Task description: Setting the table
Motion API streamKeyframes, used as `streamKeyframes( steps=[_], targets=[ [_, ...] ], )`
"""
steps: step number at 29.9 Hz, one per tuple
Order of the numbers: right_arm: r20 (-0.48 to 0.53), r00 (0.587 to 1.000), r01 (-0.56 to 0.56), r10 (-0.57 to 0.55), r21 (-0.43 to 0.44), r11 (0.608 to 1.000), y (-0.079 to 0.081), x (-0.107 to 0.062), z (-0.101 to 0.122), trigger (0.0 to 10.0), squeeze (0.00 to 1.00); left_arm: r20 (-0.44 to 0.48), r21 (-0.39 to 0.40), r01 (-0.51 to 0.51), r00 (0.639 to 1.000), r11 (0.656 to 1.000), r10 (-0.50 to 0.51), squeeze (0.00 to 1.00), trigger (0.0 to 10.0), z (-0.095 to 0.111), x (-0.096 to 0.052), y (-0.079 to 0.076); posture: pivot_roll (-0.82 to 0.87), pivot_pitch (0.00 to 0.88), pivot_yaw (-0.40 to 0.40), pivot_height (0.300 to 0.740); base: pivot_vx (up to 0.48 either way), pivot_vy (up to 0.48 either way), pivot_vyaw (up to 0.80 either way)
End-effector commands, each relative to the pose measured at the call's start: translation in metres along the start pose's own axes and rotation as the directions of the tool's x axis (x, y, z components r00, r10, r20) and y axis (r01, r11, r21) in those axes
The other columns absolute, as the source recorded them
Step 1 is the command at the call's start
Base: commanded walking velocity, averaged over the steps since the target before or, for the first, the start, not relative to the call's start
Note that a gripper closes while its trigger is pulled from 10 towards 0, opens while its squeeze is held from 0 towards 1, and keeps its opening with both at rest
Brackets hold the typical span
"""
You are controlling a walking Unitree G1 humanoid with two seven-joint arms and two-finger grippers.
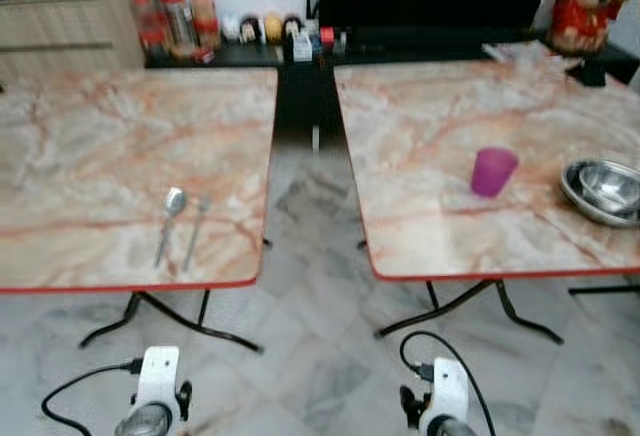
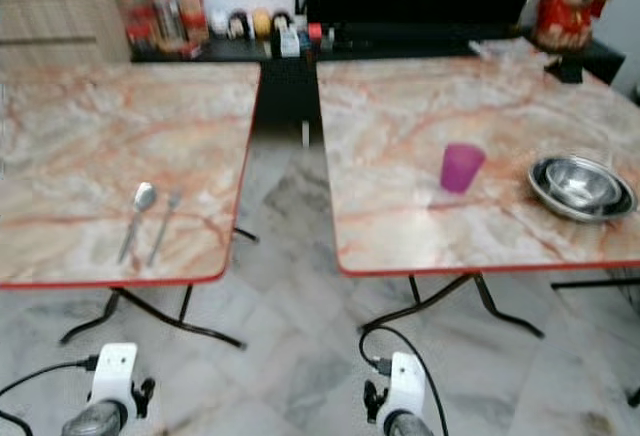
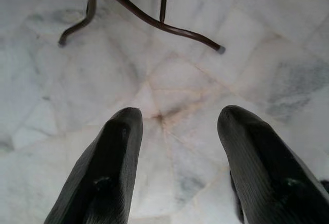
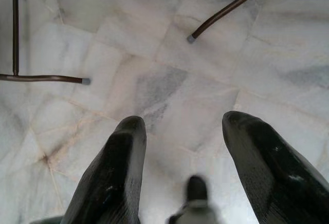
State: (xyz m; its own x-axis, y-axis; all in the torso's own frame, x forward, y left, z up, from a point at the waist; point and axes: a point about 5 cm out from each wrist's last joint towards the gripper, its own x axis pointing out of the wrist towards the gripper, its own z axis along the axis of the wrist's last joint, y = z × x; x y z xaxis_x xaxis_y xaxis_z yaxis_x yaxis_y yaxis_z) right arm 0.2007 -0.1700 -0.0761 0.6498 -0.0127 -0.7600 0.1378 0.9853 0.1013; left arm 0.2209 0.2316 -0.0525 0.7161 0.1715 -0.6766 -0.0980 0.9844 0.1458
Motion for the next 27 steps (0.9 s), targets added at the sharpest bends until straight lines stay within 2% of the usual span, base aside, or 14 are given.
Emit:
streamKeyframes(
  steps=[1,21,27],
  targets=[
    [-0.004,1.000,0.011,-0.011,-0.003,1.000,-0.0032,-0.0005,-0.0011,10.0,0.00,-0.015,-0.005,0.005,1.000,1.000,-0.005,0.00,10.0,-0.0030,-0.0003,-0.0033,0.05,0.000,0.019,0.740,0.000,0.465,0.00],
    [-0.008,1.000,-0.006,0.006,-0.003,1.000,0.0021,-0.0010,-0.0052,10.0,0.00,-0.019,0.004,-0.003,1.000,1.000,0.003,0.00,10.0,-0.0049,-0.0012,0.0027,0.06,0.000,0.034,0.740,0.000,0.467,0.00],
    [0.003,1.000,-0.011,0.011,-0.034,0.999,0.0042,-0.0006,-0.0030,10.0,0.00,-0.014,0.005,-0.007,1.000,1.000,0.007,0.00,10.0,-0.0035,-0.0010,0.0042,0.07,0.000,0.035,0.740,0.000,0.467,0.00]
  ],
)
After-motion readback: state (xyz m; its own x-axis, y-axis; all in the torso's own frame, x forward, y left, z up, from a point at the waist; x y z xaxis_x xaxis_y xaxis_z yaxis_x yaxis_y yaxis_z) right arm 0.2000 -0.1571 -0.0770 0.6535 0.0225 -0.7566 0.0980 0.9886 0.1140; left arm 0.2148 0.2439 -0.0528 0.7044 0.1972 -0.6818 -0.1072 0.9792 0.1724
